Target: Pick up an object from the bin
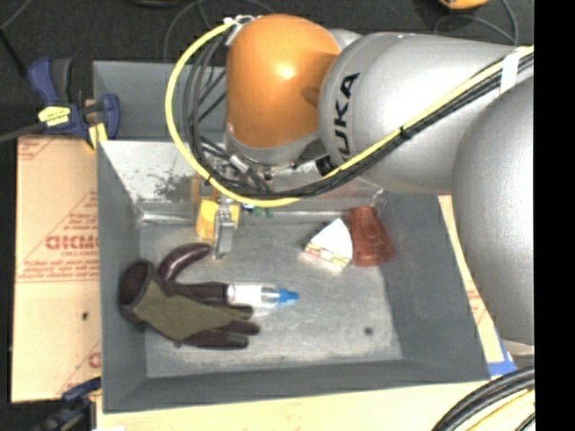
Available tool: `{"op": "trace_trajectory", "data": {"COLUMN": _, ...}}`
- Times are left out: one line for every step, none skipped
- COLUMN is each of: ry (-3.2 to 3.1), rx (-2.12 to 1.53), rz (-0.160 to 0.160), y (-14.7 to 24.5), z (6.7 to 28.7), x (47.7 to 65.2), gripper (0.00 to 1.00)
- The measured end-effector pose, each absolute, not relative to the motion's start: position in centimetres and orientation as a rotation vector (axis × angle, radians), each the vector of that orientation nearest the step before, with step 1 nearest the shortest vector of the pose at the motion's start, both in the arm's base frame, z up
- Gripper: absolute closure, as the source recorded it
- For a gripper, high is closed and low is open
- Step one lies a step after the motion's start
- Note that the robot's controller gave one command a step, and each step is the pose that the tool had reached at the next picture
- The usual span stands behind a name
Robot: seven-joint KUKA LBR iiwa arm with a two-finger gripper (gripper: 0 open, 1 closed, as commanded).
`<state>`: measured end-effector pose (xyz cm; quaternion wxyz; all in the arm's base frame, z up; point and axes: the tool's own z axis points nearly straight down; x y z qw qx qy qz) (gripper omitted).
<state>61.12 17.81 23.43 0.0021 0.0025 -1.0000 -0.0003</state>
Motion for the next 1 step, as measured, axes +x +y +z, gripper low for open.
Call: {"op": "trace_trajectory", "data": {"ry": -3.143, "rx": 0.003, "rz": -0.002, "y": 17.68, "z": 23.92, "x": 61.17, "gripper": 0.0}}
